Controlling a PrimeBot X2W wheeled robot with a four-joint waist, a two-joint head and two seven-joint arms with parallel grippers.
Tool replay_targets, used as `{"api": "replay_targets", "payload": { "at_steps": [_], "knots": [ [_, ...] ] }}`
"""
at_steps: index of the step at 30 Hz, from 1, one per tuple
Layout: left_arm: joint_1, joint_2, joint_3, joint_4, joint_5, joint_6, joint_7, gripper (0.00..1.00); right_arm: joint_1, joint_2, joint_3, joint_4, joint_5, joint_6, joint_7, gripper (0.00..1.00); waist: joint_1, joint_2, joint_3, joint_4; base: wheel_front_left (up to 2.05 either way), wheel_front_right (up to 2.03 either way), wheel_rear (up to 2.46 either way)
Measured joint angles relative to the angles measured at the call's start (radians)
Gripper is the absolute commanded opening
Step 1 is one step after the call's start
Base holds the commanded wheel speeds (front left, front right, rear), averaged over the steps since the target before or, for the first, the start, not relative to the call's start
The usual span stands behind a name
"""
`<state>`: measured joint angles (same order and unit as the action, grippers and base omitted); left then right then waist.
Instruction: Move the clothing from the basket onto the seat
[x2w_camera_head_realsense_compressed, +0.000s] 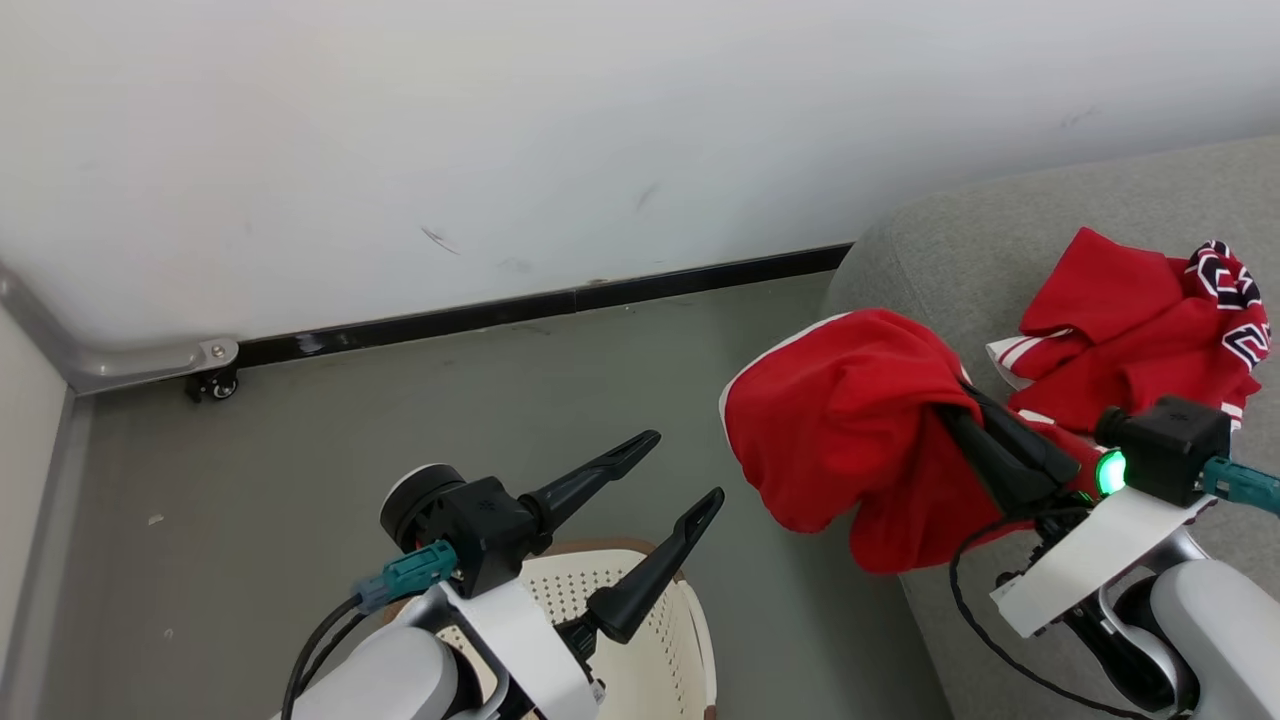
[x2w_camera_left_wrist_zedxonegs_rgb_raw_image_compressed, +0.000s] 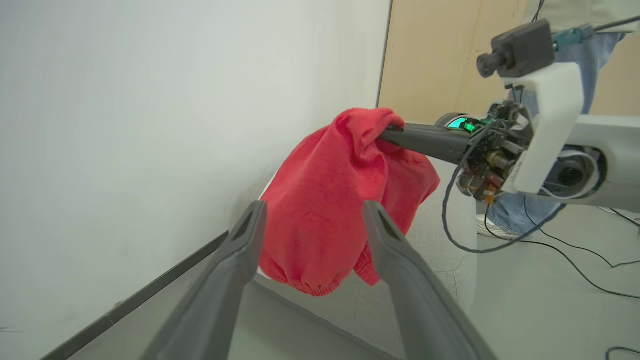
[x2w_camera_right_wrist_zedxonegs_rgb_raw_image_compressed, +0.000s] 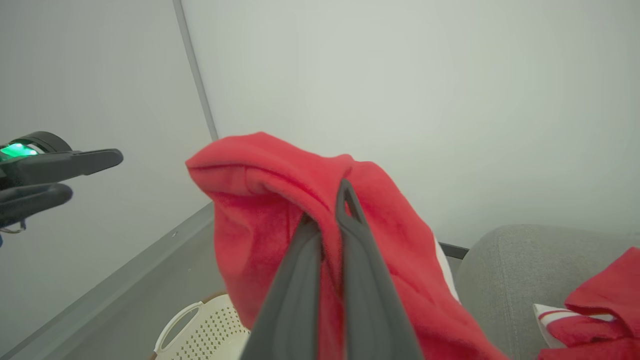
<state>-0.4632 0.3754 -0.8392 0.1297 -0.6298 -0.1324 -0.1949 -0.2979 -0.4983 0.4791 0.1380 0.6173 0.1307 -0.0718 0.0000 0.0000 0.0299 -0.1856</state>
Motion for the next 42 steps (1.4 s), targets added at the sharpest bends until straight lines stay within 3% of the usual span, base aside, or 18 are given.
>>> {"api": "replay_targets", "payload": {
  "at_steps": [25,42],
  "knots": [
    [-0.016,-0.029,-0.029,0.078,-0.028,0.0,-0.027,1.0,0.049,0.011,-0.08,-0.005,-0.041,0.0,-0.008,0.0,0.0,0.0,0.006,-0.119,0.0,0.0,0.0],
    [-0.035,-0.026,0.007,0.123,-0.03,0.0,-0.036,1.0,0.019,0.025,-0.116,0.014,-0.045,0.0,-0.006,0.0,0.0,0.0,0.036,-0.178,0.0,0.0,0.0]
  ]
}}
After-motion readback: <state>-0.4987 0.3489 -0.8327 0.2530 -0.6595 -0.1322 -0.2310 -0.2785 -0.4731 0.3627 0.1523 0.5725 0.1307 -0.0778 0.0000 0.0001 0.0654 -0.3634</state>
